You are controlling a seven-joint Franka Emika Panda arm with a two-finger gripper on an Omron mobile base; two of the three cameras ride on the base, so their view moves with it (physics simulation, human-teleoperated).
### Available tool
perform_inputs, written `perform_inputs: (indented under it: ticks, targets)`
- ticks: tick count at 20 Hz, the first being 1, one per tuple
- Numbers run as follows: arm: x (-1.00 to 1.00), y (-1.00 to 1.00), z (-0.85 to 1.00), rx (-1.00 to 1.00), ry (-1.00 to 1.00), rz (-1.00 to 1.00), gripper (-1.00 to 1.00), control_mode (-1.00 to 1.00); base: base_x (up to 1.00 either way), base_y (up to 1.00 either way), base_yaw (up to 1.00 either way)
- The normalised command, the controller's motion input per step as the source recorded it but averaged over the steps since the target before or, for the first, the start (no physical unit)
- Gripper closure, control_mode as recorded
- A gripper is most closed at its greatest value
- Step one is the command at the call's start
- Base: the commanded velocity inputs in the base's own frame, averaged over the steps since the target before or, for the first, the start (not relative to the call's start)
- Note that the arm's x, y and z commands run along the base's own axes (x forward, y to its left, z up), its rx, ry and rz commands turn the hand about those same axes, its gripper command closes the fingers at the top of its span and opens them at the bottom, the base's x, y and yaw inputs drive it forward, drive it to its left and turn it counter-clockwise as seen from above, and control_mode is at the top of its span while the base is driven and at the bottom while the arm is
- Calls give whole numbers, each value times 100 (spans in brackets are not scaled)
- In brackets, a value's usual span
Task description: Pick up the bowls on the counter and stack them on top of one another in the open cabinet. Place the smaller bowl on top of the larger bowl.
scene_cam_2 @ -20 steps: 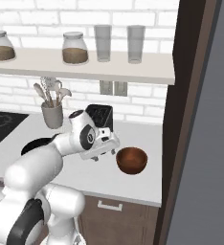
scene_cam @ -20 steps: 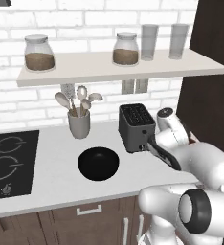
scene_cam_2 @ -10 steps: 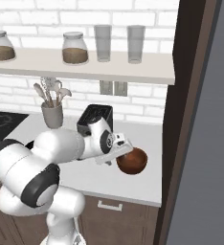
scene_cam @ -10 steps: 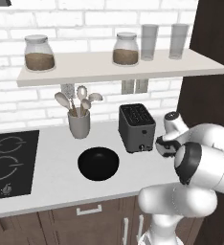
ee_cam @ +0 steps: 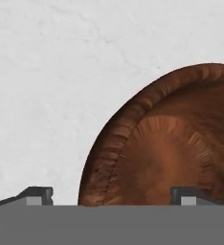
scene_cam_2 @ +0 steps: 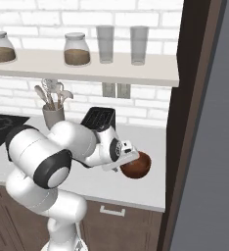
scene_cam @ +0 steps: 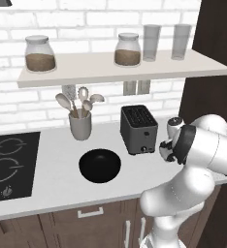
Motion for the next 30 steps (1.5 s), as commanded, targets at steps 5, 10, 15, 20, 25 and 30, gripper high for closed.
perform_inputs:
  ticks: [5, 10, 15, 20, 25, 30]
  targets:
    - [0, 0, -10, 5, 0, 0, 100, -100, 0, 0, 0]
    - [-9, 0, 1, 15, -1, 2, 100, -100, 0, 0, 0]
    - [-68, 6, 73, 16, -9, 10, 100, -100, 0, 0, 0]
    - [-95, 56, 100, 0, -5, 8, 100, -100, 0, 0, 0]
    - [-79, 94, 100, 0, 6, 10, 100, -100, 0, 0, 0]
    - [-60, 100, 100, 0, 16, 16, 100, -100, 0, 0, 0]
